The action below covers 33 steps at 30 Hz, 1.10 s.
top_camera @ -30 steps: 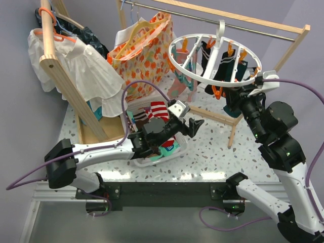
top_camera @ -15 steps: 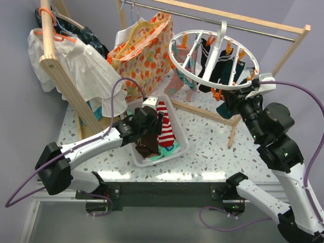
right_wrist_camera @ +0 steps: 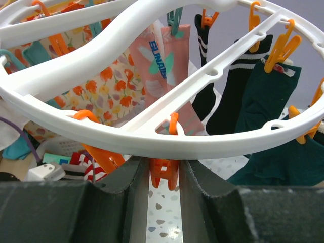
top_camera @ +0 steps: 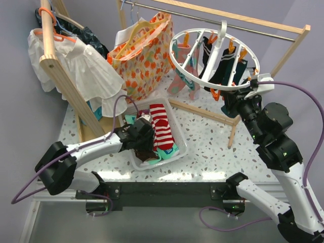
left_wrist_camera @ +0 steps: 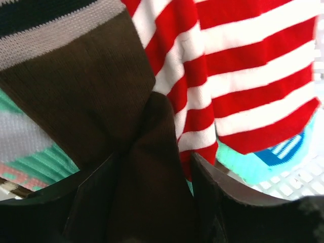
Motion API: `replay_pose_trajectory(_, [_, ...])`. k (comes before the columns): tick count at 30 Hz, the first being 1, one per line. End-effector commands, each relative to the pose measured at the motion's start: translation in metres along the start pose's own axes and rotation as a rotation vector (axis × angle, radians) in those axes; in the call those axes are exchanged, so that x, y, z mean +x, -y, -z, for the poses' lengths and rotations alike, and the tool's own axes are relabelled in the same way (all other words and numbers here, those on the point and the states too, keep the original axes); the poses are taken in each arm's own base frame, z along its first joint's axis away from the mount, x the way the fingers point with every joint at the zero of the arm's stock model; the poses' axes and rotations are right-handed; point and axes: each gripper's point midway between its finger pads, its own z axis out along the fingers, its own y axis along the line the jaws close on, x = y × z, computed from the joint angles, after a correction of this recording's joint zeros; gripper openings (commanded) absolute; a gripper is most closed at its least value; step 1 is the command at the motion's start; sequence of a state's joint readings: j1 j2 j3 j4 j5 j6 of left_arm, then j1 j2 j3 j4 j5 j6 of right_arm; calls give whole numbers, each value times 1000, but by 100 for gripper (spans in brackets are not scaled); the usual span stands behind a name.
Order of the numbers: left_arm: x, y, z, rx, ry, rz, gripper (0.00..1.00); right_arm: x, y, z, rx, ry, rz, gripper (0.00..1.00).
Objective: Clip the socks to the hanger
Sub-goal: Move the bin to the center of the board, then pick up the sock from the bin.
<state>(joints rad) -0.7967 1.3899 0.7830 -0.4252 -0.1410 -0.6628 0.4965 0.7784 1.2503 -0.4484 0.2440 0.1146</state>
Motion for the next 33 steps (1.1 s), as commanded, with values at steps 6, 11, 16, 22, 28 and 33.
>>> replay_pose_trajectory(6, [41, 26, 49, 122, -106, 2, 66, 8, 2, -2, 5, -19, 20, 9])
replay_pose_trajectory(11, [-28, 25, 88, 70, 110, 30, 73, 7, 1, -1, 0, -17, 19, 10])
replay_pose_trajectory(16, [-85, 26, 98, 32, 265, 28, 76, 7, 0, -1, -6, -19, 21, 10])
replay_pose_trajectory(22, [-138, 42, 71, -1, 334, -2, 70, 8, -1, -1, -9, -21, 18, 10])
replay_pose_trajectory(28, [-172, 46, 30, -36, 338, 17, 62, 7, -1, 1, -11, -20, 15, 10])
replay_pose_trajectory(33, [-175, 53, -6, -37, 294, 19, 55, 11, -1, 0, -13, -29, 18, 10])
